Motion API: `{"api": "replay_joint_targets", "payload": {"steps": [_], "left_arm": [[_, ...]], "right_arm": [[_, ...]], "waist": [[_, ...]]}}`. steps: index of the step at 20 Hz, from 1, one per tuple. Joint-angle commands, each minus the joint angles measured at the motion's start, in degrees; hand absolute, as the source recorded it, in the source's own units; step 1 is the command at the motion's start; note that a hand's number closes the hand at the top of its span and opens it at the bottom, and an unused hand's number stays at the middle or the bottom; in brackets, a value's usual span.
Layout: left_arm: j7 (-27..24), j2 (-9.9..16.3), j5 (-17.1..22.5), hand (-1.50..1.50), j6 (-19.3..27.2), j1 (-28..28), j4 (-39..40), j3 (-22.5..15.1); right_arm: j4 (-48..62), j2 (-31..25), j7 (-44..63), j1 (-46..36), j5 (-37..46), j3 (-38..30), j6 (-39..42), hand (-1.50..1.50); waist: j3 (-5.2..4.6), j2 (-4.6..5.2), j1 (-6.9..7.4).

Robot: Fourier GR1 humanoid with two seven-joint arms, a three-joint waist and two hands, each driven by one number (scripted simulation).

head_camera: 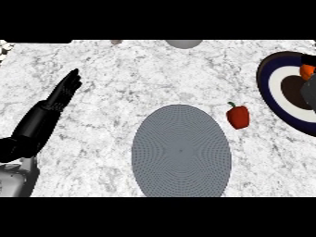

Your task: Pick the squash from the placemat and place it in the plate

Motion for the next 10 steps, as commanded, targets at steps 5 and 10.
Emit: {"api": "replay_joint_targets", "payload": {"steps": [5,10], "left_arm": [[-0.9,1.7,1.5,0.0,-1.0,1.3,2.1,3.2],[-0.5,1.2,0.7,0.0,-0.2,3.2,0.4,3.0]], "right_arm": [[-18.1,0.2,0.4,2.8,0.1,-5.1,-12.6,-1.5],[-30.9,3.2,-2.7,11.2,5.0,-11.2,-12.8,-1.5]], "waist": [[-0.02,-0.98,-3.07],[-0.04,-1.2,-3.97]]}}
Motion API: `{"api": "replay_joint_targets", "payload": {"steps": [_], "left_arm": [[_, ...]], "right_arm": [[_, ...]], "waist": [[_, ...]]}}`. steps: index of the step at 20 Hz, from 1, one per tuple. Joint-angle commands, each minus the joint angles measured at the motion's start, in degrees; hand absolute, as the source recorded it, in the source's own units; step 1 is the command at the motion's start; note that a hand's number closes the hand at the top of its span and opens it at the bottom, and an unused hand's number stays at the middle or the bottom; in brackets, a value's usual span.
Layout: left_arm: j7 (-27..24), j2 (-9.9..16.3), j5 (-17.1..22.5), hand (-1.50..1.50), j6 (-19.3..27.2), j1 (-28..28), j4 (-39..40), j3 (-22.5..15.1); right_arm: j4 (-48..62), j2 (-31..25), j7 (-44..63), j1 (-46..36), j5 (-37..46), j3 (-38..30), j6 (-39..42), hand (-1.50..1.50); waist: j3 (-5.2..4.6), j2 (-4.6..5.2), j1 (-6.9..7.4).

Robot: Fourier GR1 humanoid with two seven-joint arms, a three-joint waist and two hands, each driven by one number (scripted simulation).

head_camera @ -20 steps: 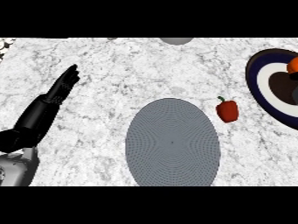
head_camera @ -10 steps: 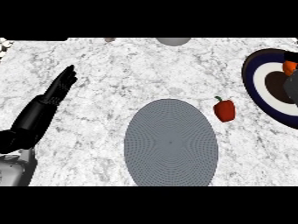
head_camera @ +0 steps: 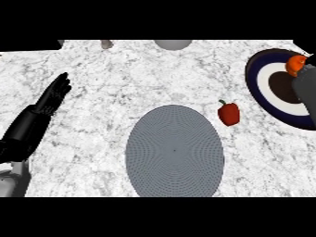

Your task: Pick the squash from the placemat and place it in the plate

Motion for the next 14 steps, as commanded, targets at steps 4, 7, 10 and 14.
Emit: {"api": "replay_joint_targets", "payload": {"steps": [4,7,10,14], "left_arm": [[-0.9,0.3,-0.7,0.0,0.3,2.2,-0.9,0.7],[-0.8,0.0,-0.2,0.0,0.1,3.6,-2.0,0.8],[0.6,0.8,0.2,0.0,-0.2,1.0,-1.3,2.0],[-0.9,0.1,0.0,0.0,-0.9,3.7,-2.5,1.1]], "right_arm": [[-18.0,6.7,-2.9,12.9,7.0,-6.9,-4.9,-1.5],[-25.9,11.2,-5.1,19.7,10.6,-10.4,-5.0,-1.5],[-33.1,16.7,-7.4,26.0,14.4,-12.5,-5.0,-1.5],[-42.9,21.6,-9.7,33.4,19.2,-14.7,-2.7,-1.5]], "waist": [[-0.15,-0.68,-2.15],[-0.16,-0.54,-1.66],[-0.19,-0.43,-2.11],[-0.29,-0.24,-0.85]]}}
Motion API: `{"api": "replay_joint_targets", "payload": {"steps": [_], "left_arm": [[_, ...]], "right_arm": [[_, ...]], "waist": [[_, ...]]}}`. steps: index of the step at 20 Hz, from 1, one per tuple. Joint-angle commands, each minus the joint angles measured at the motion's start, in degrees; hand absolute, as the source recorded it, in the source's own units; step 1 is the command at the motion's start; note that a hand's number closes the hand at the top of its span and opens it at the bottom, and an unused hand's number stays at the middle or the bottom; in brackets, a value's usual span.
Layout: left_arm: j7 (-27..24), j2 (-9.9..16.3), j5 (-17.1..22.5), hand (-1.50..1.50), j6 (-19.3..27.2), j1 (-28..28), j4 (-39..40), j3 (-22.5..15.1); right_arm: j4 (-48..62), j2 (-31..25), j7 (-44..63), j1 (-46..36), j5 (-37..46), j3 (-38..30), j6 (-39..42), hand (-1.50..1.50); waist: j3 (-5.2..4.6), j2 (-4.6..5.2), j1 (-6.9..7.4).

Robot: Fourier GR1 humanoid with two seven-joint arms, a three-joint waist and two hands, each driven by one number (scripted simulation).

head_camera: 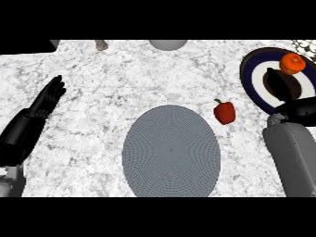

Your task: Pick the squash from the placemat and place it in the plate

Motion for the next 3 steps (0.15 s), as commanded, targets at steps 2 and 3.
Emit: {"api": "replay_joint_targets", "payload": {"steps": [2,3], "left_arm": [[1.8,-1.0,0.0,0.0,-0.3,0.4,-2.0,-1.0],[1.4,0.5,0.6,0.0,-1.3,-0.1,-2.0,0.5]], "right_arm": [[-16.6,8.4,-3.1,12.1,6.1,-3.1,3.5,-1.5],[-20.4,9.9,-4.1,14.6,7.8,-2.9,3.7,-1.5]], "waist": [[0.02,0.39,1.18],[0.05,0.57,1.67]]}}
